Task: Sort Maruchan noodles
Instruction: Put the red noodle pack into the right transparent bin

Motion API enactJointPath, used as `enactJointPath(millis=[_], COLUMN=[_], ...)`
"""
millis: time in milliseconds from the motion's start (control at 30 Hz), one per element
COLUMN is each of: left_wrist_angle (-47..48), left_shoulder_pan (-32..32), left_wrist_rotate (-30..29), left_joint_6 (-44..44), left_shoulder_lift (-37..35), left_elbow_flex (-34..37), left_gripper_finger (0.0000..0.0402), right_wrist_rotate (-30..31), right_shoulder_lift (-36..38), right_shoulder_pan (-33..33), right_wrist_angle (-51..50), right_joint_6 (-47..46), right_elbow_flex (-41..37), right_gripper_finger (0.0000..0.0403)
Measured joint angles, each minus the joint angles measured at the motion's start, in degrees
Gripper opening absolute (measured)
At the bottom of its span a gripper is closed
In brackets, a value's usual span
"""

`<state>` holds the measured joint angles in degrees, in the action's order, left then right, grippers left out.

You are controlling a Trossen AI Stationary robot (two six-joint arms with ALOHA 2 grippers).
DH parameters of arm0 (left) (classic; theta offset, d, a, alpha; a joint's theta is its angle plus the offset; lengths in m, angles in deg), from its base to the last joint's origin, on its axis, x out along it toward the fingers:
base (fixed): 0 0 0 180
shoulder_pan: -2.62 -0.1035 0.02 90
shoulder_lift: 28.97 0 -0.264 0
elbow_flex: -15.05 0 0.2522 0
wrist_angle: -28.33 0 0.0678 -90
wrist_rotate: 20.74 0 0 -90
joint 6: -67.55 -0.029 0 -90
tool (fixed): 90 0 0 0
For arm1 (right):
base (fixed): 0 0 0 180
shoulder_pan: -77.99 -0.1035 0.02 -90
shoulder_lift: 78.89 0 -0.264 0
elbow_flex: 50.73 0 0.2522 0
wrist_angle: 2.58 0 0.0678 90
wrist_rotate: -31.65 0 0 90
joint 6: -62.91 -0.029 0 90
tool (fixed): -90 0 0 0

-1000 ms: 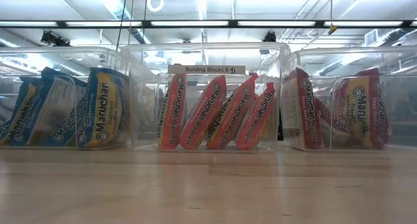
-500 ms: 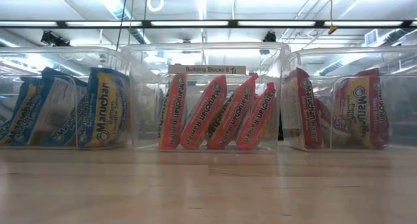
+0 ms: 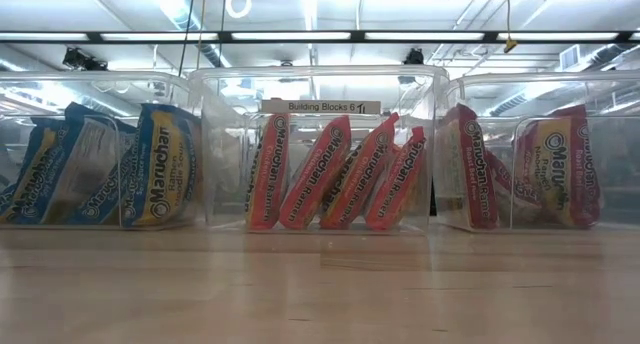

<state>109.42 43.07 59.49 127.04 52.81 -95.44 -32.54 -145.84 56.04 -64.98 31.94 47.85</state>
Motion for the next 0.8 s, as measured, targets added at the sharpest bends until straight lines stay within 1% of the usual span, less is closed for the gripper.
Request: enactJointPath(millis=[100,200,300,433,500,600,667,800], left_wrist_angle=[6.0,6.8,3.0,-2.8,-8.4,-21.2,-26.8,-29.1], left_shoulder_pan=[3.1,6.8,11.0,15.6,17.3,17.0,15.4,11.5], left_wrist_rotate=[1.9,2.5,0.8,-0.4,0.7,5.1,6.3,6.7], left_joint_6=[11.5,20.8,29.1,41.3,45.2,44.7,40.0,25.3], left_shoulder_lift=[2.5,3.7,3.2,2.6,2.6,2.8,4.1,7.5], left_elbow_flex=[0.0,3.4,9.8,21.4,27.0,32.4,32.7,30.4], left_gripper_finger=[0.0122,0.0143,0.0171,0.0209,0.0226,0.0239,0.0239,0.0231], right_wrist_rotate=[0.0,0.0,0.0,0.1,0.1,0.0,0.0,0.1], right_shoulder_lift=[0.0,0.0,0.0,-0.5,-1.0,-1.1,-1.1,-1.2], right_shoulder_pan=[1.2,1.9,2.0,2.0,1.9,1.7,1.7,1.7], right_wrist_angle=[-0.2,-0.2,-0.2,-0.3,-0.3,-1.1,-1.4,-1.7], right_joint_6=[0.2,0.0,0.2,-1.3,-1.4,-0.9,-0.8,-0.9], right_elbow_flex=[0.0,0.0,0.0,0.0,0.0,-0.1,0.0,-0.1], right_gripper_finger=[0.011,0.011,0.011,0.011,0.011,0.011,0.011,0.011])
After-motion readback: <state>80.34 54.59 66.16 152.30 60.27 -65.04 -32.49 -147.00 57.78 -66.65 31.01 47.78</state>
